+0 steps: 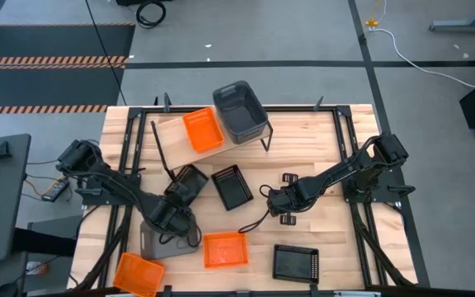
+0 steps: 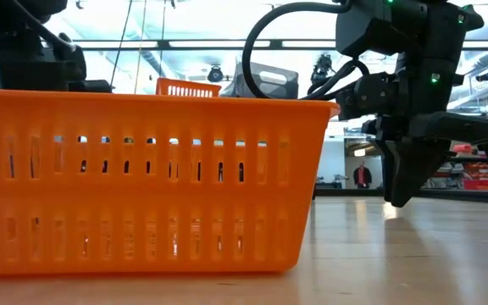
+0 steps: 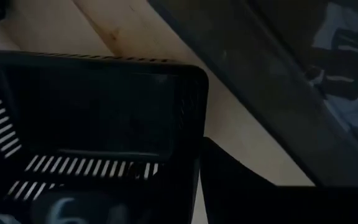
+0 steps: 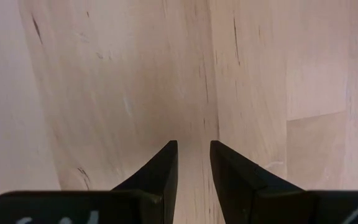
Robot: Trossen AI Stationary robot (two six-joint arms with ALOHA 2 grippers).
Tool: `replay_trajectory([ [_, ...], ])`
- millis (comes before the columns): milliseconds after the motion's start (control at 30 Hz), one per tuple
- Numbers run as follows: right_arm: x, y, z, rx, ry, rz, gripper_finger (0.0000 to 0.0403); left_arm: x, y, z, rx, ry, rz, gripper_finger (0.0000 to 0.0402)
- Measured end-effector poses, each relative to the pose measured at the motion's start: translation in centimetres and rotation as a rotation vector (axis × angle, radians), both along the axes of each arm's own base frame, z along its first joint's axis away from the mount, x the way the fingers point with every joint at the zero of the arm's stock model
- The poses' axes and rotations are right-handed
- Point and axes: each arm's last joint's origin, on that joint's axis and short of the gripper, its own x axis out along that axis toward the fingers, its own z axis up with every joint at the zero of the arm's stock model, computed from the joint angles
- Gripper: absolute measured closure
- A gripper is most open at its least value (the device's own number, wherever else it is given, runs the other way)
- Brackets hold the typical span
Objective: Stack baskets on shelf by color
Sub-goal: Put the top left black basket on the shelf
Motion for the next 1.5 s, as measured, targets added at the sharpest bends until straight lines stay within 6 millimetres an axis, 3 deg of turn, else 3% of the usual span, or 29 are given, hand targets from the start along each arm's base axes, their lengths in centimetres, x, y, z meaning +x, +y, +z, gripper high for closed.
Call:
replay_trajectory([
  [133, 0.0, 0.0, 0.0, 0.0, 0.0, 0.0, 0.0302, 0.0, -0.3, 0.3, 0.01, 0.008, -0.017, 0.0388],
  [267, 0.0, 0.0, 0.0, 0.0, 0.0, 0.0, 0.0302, 0.8, -0.9, 2.1, 0.012, -0.029, -0.023, 0.039],
  [600, 0.0, 0.0, 0.0, 0.0, -0.001, 0.0, 0.0302, 2.5, -1.9, 9.7, 0.087, -0.137, -0.035, 0.0392],
  [967, 0.0, 0.0, 0.0, 0.0, 0.0, 0.0, 0.0302, 2.3, -1.7, 17.1, 0.036, -0.286, 0.172, 0.0392],
  [1133, 0.0, 0.0, 0.0, 0.0, 0.0, 0.0, 0.0302, 2.2, -1.6, 19.1, -0.062, -0.363, 0.334, 0.0392],
  [1500, 0.0, 0.0, 0.0, 0.0, 0.0, 0.0, 0.0302, 2.1, -1.8, 21.9, -0.218, -0.443, 0.462, 0.0393],
])
